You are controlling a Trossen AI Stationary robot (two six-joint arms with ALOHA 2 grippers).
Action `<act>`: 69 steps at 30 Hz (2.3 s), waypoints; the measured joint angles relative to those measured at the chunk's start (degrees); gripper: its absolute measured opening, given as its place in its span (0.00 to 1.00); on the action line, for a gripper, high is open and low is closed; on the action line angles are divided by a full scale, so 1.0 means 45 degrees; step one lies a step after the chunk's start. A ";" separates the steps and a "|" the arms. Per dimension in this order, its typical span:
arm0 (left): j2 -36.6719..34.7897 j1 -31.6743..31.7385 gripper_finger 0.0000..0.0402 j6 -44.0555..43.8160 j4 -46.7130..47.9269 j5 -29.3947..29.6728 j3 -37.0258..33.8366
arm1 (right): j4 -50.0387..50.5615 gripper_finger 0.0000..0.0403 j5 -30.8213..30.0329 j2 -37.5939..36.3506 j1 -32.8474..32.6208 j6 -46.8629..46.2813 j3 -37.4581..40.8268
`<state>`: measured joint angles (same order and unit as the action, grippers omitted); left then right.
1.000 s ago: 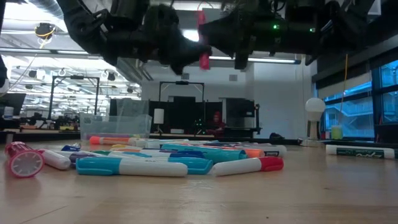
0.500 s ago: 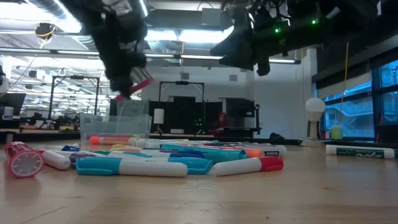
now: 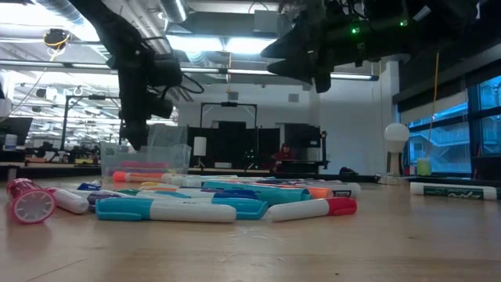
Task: Pick & Place Markers
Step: Put the green pen into the white bin
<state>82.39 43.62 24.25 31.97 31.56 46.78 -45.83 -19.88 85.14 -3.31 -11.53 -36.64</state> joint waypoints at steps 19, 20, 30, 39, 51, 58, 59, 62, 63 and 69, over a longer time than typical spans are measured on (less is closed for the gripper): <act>-0.2894 -0.3632 0.41 -0.4793 -0.0268 -0.2466 -0.0170 | 2.0763 0.40 0.2697 -0.0475 -0.0244 -0.8052 -0.3893; -0.2967 -0.3931 0.41 -0.4876 -0.0414 -0.2597 -0.0289 | 2.1290 0.41 0.2976 -0.0472 -0.0248 -0.8087 -0.3768; -0.3268 -0.6912 0.41 -0.6571 -0.0986 -0.2685 -0.1346 | 2.2086 0.41 0.3677 -0.0411 -0.0011 -0.8403 -0.2157; -0.3293 -0.8788 0.41 -0.7371 -0.0976 -0.1169 -0.1389 | 2.1188 0.39 0.4052 -0.0284 -0.0017 -0.8904 -0.0443; -0.3293 -0.9386 0.41 -0.7670 -0.1646 -0.0250 -0.1389 | 2.1378 0.15 0.4344 -0.0315 -0.0074 -0.9596 -0.1764; -0.3293 -0.9434 0.41 -0.7784 -0.1911 0.0700 -0.1484 | 2.4476 0.15 0.4254 -0.0374 -0.1915 -1.1556 -0.6148; -0.3293 -0.9434 0.41 -0.7746 -0.2130 0.0829 -0.1600 | 2.4805 0.15 0.4178 -0.0374 -0.2348 -1.1940 -0.6749; -0.3288 -0.9381 0.41 -0.7519 -0.2573 0.0882 -0.1961 | 2.5305 0.15 0.3844 -0.0384 -0.3670 -1.3239 -0.8039; -0.3288 -0.9350 0.41 -0.7504 -0.2557 0.0880 -0.2010 | 2.5571 0.15 0.3715 -0.0384 -0.4114 -1.3660 -0.8306; -0.3283 -0.9302 0.41 -0.7558 -0.2555 0.0960 -0.2205 | 2.6481 0.15 0.4779 -0.0377 -0.6511 -1.7540 -0.8336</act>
<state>67.61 1.76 -9.76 20.47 35.88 36.86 73.33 1.63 83.45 -32.61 -90.46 -74.16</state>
